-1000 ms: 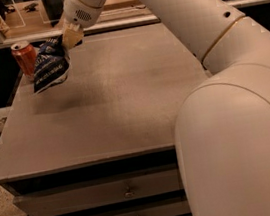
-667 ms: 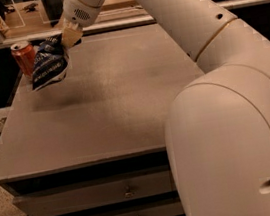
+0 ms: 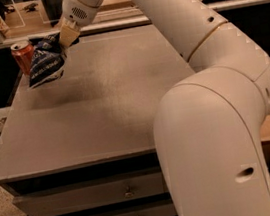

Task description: Move blue chip bag near coke can

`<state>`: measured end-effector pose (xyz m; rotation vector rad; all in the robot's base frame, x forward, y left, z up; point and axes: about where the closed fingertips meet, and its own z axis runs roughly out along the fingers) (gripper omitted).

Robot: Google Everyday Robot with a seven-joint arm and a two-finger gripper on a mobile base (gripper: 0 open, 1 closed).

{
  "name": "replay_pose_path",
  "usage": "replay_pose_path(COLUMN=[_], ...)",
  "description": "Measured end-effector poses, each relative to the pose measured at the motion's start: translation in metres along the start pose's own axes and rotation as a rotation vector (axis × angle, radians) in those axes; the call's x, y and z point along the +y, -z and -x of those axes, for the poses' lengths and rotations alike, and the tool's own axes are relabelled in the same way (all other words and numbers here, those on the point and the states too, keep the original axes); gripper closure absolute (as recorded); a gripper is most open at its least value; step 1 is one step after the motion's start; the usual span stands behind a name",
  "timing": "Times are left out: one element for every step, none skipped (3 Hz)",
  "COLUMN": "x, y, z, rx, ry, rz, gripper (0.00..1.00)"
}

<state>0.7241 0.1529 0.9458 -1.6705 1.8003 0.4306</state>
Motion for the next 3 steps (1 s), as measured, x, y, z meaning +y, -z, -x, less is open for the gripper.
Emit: replay_pose_path(x=[-0.0033,-0.0024,-0.0024], y=[-0.0015,-0.0053,-0.0054], z=[-0.0004,-0.0003,-0.0003], rx=[-0.008,-0.006,-0.006], ry=[-0.049,-0.05,-0.05], rz=[-0.005,0.0,0.0], gripper=[0.13,0.0,0.0])
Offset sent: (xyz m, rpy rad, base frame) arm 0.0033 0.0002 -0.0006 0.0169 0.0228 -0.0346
